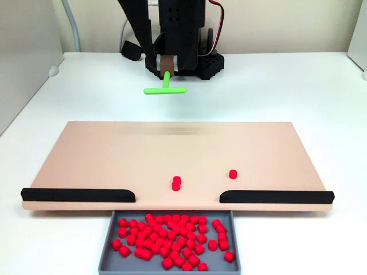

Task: Gather the right side granules

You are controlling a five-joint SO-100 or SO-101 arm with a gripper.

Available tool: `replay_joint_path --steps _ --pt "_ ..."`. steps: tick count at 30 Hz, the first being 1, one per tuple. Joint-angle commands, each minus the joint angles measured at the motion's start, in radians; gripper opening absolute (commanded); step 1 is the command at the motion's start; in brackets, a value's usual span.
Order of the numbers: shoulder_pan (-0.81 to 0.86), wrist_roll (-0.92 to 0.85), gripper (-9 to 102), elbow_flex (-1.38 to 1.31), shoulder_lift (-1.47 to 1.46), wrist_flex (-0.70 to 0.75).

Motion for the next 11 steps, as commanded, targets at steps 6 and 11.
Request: replay_joint_path --steps 6,11 --pt "-0.021 0.008 0 -0.037 0.064 0.002" --pt "-0.025 0.011 0 -0.037 0.063 0.002"
